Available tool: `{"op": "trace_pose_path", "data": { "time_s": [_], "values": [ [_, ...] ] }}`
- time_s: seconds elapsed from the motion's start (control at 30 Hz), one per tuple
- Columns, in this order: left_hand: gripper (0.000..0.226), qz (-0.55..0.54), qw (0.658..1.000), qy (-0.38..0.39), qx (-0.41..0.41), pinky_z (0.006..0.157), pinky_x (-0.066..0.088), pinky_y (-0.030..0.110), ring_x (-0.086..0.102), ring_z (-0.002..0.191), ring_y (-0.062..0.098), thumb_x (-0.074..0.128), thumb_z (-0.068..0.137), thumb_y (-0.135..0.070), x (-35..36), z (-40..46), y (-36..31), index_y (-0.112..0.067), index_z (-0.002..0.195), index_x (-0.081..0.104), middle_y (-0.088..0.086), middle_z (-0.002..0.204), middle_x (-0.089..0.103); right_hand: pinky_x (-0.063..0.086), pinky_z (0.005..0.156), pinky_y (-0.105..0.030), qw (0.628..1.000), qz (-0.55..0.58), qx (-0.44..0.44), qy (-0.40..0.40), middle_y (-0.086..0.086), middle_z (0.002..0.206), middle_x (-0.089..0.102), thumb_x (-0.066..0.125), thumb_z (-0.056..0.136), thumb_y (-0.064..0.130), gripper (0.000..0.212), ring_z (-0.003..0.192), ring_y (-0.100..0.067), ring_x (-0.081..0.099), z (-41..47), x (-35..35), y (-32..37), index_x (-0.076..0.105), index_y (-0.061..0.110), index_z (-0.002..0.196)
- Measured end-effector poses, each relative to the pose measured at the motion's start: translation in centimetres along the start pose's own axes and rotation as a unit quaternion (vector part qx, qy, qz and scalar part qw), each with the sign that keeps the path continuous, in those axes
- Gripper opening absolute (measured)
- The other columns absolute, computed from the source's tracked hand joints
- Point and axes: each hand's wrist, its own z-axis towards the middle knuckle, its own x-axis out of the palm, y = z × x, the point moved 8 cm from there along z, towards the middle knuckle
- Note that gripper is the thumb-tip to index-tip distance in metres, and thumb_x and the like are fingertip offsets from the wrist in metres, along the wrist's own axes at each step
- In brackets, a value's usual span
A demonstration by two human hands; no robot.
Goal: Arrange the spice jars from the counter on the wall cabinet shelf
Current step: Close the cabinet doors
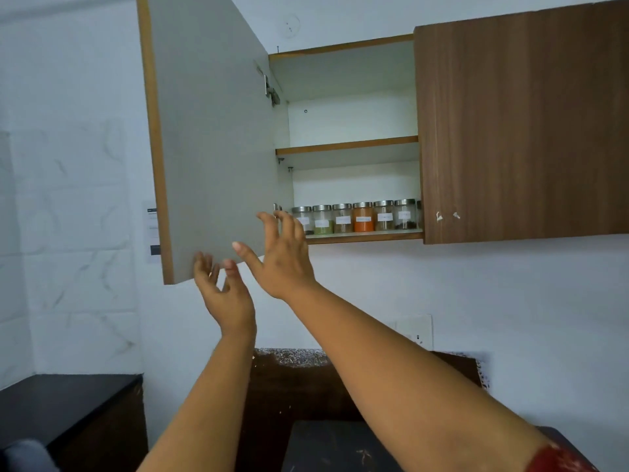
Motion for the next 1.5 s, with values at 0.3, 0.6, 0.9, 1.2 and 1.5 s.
{"op": "trace_pose_path", "data": {
  "time_s": [0.3,0.6,0.9,1.2,1.5],
  "values": [
    [0.052,0.183,0.947,0.006,0.263,0.117,0.024,0.050,0.054,0.120,0.021,0.030,0.100,-0.047,0.9,2.0,-8.3,-0.012,0.110,0.067,0.004,0.120,0.064,0.034,0.110,-0.044,0.967,0.218,0.113,-0.074,-0.006,0.140,0.033,0.053,0.086,0.064,0.068,0.132,-0.025,0.033,3.5,-0.2,1.9,0.038,0.025,0.139],
    [0.052,0.225,0.973,-0.003,0.040,0.083,0.041,0.032,0.059,0.103,0.023,0.021,0.104,-0.043,-3.0,9.6,-4.8,-0.011,0.119,0.060,0.006,0.112,0.067,0.028,0.112,-0.039,0.986,0.156,0.055,0.013,-0.002,0.146,0.021,0.052,0.087,0.064,0.074,0.139,-0.023,0.022,6.7,3.5,5.8,0.024,0.030,0.147],
    [0.044,0.186,0.967,0.065,0.163,0.064,0.040,0.015,0.063,0.092,0.010,0.029,0.103,-0.037,1.3,3.2,-5.7,-0.020,0.113,0.068,-0.008,0.097,0.071,0.036,0.111,-0.044,0.964,0.242,0.026,-0.104,-0.003,0.139,0.035,0.073,0.076,0.054,0.083,0.131,-0.019,0.035,6.9,-1.5,4.3,0.031,0.024,0.141],
    [0.053,0.161,0.913,0.251,0.280,0.108,0.033,0.027,0.039,0.136,0.019,0.039,0.101,-0.036,13.7,-7.6,-1.9,-0.015,0.149,0.035,0.005,0.152,0.040,0.043,0.090,-0.025,0.956,0.121,0.047,-0.265,0.001,0.127,0.043,0.071,0.081,0.045,0.074,0.113,-0.013,0.047,2.7,-12.7,-9.2,0.033,0.022,0.140],
    [0.051,0.266,0.846,0.313,0.339,0.104,0.042,0.053,0.051,0.129,0.026,0.069,0.085,-0.033,29.0,-14.3,5.0,-0.020,0.132,0.058,0.002,0.137,0.057,0.047,0.077,-0.012,0.958,0.007,0.112,-0.266,-0.002,0.135,0.041,0.068,0.088,0.022,0.062,0.103,-0.009,0.054,1.2,-16.8,-24.5,0.033,0.023,0.140]
  ]
}}
